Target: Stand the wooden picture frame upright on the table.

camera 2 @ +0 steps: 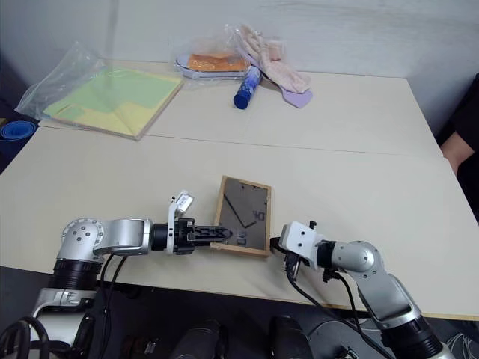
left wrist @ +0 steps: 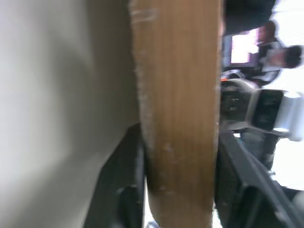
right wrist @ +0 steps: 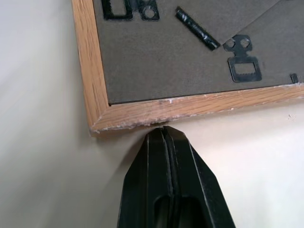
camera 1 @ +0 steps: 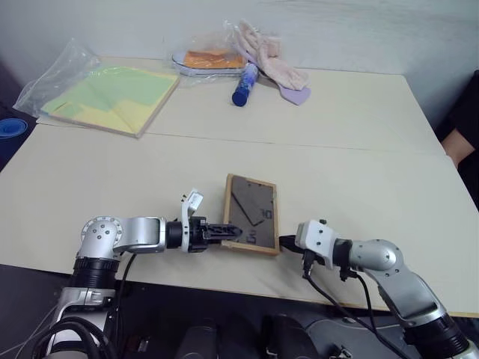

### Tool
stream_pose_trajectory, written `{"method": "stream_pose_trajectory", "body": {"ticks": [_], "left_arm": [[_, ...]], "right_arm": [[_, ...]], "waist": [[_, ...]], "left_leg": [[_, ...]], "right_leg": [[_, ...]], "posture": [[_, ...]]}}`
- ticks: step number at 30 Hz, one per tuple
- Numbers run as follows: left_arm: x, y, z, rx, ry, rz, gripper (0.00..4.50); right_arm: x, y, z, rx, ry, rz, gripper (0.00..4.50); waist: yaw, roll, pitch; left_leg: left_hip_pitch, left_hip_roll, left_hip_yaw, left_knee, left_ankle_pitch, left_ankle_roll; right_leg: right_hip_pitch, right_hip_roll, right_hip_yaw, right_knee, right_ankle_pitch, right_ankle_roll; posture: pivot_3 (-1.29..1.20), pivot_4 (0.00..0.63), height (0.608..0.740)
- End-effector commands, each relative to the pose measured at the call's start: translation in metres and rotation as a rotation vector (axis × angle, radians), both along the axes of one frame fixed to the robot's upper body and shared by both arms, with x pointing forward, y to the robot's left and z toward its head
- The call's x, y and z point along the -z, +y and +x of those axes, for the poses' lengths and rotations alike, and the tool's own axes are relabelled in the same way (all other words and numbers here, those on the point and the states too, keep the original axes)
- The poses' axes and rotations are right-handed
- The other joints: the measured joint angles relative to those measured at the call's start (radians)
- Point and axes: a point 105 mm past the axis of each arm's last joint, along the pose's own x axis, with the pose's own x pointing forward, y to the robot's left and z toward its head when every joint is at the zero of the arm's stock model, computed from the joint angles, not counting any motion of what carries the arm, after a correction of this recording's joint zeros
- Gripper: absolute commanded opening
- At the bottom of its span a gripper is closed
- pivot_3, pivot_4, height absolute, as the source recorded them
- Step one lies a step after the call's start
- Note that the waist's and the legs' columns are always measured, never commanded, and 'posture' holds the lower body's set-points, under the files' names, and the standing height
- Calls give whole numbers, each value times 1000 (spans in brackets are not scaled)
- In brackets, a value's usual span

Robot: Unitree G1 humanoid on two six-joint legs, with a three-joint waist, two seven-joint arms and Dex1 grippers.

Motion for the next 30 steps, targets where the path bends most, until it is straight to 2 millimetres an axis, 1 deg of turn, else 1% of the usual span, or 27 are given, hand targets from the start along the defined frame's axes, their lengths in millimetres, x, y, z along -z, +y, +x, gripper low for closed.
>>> {"method": "stream_pose_trajectory", "body": {"ticks": [1, 2, 4, 5, 7, 9, 11, 13, 15, 17, 19, 22, 24, 25, 28, 30], "left_arm": [[-1, 3, -1, -24, -28, -22, 1269], [-6, 7, 2, -47, -79, -23, 1269], [-12, 15, 5, -55, -260, 37, 1269], [-13, 18, 7, -51, -341, 69, 1269], [-11, 21, 8, -17, -447, 110, 1269], [-12, 20, 8, 25, -531, 102, 1269], [-14, 16, 8, 62, -582, 87, 1269], [-14, 10, 7, 99, -616, 86, 1269], [-12, 6, 5, 127, -637, 92, 1269], [-12, 3, 3, 142, -643, 80, 1269], [-11, 1, -1, 167, -651, 80, 1269], [-21, -2, 1, 114, -631, 8, 1269], [-22, -2, 1, 117, -630, 14, 1269], [-21, 0, 2, 108, -616, 19, 1269], [-21, 5, 4, 79, -579, 14, 1269], [-24, 6, 5, 67, -564, 1, 1269]], "right_arm": [[-18, -21, 1, 39, -17, 56, 0], [-28, -27, 0, 67, 29, 140, 166], [-53, -29, -6, 40, 79, 305, 568], [-61, -27, -9, 18, 120, 360, 893], [-69, -21, -11, -3, 183, 424, 1523], [-74, -10, -14, -37, 260, 454, 2162], [-80, 3, -7, -37, 277, 473, 2869], [-85, 18, 7, -15, 260, 491, 3546], [-88, 28, 18, 1, 234, 499, 4261], [-91, 38, 26, -2, 233, 519, 4261], [-93, 46, 28, -20, 232, 530, 4261], [-95, 59, 24, -87, 256, 530, 4261], [-96, 63, 21, -118, 265, 532, 4261], [-99, 67, 14, -170, 274, 532, 4261], [-101, 68, 3, -236, 265, 496, 4261], [-102, 62, -1, -256, 242, 478, 4261]], "waist": [[-2, 0, 0], [-1, 0, 0], [-3, 0, 0], [-7, 0, 0], [-18, 0, 0], [-26, 1, 0], [-26, 1, 1], [-25, 1, 1], [-23, 1, 1], [-17, 1, 1], [-16, 1, 1], [-21, 1, 1], [-21, 1, 1], [-21, 1, 1], [-23, 1, 1], [-23, 1, 1]], "left_leg": [[0, 0, 0, 0, 0, 0], [0, 0, 0, 0, 0, 0], [0, 1, 0, 0, 0, 0], [-1, 1, 0, 0, 0, 0], [0, 3, 1, -1, 1, -2], [1, 4, 2, -2, 1, -3], [2, 4, 3, -3, 1, -3], [1, 4, 2, -3, 1, -3], [0, 4, 2, -3, 1, -3], [-1, 3, 0, -3, 1, -2], [-3, 3, 0, -3, 0, 0], [-3, 2, 0, -2, -1, 2], [-3, 2, 0, -1, -1, 3], [-3, 2, -1, -1, -1, 3], [-4, 2, -1, -2, -1, 3], [-4, 2, -1, -2, -1, 3]], "right_leg": [[0, 0, 0, 0, 0, 0], [0, 0, 0, 0, 0, 0], [0, 1, 0, -1, 0, 0], [0, 2, 0, -1, 0, 0], [0, 4, 0, -1, 0, 0], [0, 5, 1, -1, 0, 0], [0, 5, 2, 0, 0, -1], [-1, 4, 2, 0, 0, -1], [-2, 3, 3, 0, 0, -1], [-2, 2, 1, -1, 0, -1], [-3, 0, 1, -1, 0, -1], [-2, 0, 1, -2, 0, 0], [-2, -1, 1, -3, 0, 1], [-2, -1, 1, -3, 0, 1], [-2, -1, 1, -2, 0, 1], [-2, -1, 0, -3, 1, 1]], "posture": [[0, 150, 740], [0, 150, 740], [0, 150, 740], [0, 150, 740], [0, 150, 740], [0, 150, 740], [0, 150, 740], [0, 150, 740], [0, 150, 740], [0, 150, 740], [0, 150, 740], [0, 150, 740], [0, 150, 740], [0, 150, 740], [0, 150, 740], [0, 150, 740]]}}
